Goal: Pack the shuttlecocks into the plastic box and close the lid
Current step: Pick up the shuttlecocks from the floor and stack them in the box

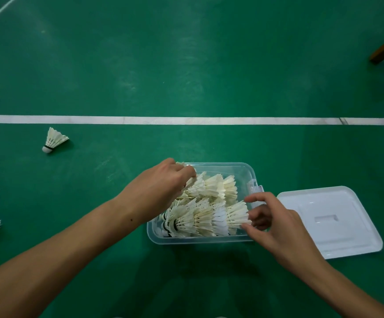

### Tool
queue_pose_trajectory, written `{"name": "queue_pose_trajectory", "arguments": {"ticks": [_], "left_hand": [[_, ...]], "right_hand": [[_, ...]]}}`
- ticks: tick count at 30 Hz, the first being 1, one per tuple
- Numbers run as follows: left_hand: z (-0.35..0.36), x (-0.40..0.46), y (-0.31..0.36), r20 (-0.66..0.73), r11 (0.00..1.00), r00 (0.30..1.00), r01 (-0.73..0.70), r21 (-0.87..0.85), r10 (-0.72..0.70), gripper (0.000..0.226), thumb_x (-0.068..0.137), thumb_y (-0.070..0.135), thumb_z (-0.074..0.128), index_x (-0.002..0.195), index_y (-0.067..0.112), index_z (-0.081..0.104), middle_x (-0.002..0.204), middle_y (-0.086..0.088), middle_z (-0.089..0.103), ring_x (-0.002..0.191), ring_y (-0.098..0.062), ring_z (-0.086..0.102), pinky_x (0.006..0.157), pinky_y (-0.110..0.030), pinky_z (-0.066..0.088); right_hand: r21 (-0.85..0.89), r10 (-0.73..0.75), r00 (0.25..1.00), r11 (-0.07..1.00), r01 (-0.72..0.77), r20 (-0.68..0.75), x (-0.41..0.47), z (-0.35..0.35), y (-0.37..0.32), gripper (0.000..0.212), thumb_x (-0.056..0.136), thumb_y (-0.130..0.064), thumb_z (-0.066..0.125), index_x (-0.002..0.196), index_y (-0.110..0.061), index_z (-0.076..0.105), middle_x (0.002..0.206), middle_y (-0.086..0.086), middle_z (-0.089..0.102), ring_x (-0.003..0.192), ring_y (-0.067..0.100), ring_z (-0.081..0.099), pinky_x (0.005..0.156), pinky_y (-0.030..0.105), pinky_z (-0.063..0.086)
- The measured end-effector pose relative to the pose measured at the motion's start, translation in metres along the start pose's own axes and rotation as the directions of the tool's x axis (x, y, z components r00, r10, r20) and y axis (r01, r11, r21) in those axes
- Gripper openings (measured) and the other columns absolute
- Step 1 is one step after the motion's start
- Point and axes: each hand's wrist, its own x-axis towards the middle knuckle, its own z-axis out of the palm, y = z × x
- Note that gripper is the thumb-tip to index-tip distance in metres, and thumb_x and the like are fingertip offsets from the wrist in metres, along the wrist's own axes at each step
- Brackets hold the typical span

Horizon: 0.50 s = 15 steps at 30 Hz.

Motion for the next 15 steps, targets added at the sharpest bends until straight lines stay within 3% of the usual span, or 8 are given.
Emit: {"name": "queue_pose_trajectory", "arguments": {"ticks": [4,8,12,15], "left_hand": [[0.001,0.000,-0.001,-0.016,1.000,1.000,-0.015,-0.007,0.015,0.035,0.092,0.012,0.075,0.124,0.019,0.062,0.106,0.000,0.072,0.095,-0.021,0.057,0.070,-0.042,0.057],[-0.002,0.000,0.002,-0.012,0.996,0.998,-0.065,-0.058,0.064,0.022,0.099,0.021,0.066,0.121,0.020,0.065,0.104,0.002,0.072,0.098,-0.021,0.058,0.073,-0.041,0.055],[-0.003,0.001,0.007,-0.039,0.982,0.981,-0.189,-0.028,0.187,0.012,0.095,0.031,0.071,0.105,0.023,0.071,0.088,0.007,0.072,0.087,-0.023,0.062,0.063,-0.035,0.049],[-0.002,0.002,0.011,-0.060,0.964,0.963,-0.265,-0.011,0.264,0.010,0.097,0.033,0.067,0.094,0.025,0.071,0.083,0.009,0.068,0.082,-0.021,0.057,0.067,-0.037,0.049]], "right_hand": [[0.057,0.084,0.992,0.994,-0.090,0.095,0.009,0.013,-0.005,0.053,0.083,-0.016,0.089,0.116,-0.042,0.057,0.086,-0.015,0.072,0.080,0.007,0.072,0.078,0.028,0.061],[-0.015,0.133,0.973,0.991,-0.133,0.191,0.019,0.018,-0.003,0.054,0.082,-0.023,0.089,0.118,-0.044,0.055,0.083,-0.011,0.072,0.078,0.007,0.073,0.078,0.036,0.062],[-0.026,0.169,0.938,0.985,-0.169,0.303,0.027,0.013,-0.004,0.057,0.085,-0.026,0.087,0.126,-0.044,0.051,0.083,-0.011,0.073,0.078,0.006,0.073,0.083,0.036,0.061],[0.038,0.173,0.919,0.979,-0.199,0.354,0.028,0.002,-0.007,0.059,0.087,-0.027,0.086,0.132,-0.042,0.050,0.085,-0.009,0.075,0.082,0.009,0.074,0.087,0.034,0.061]]}}
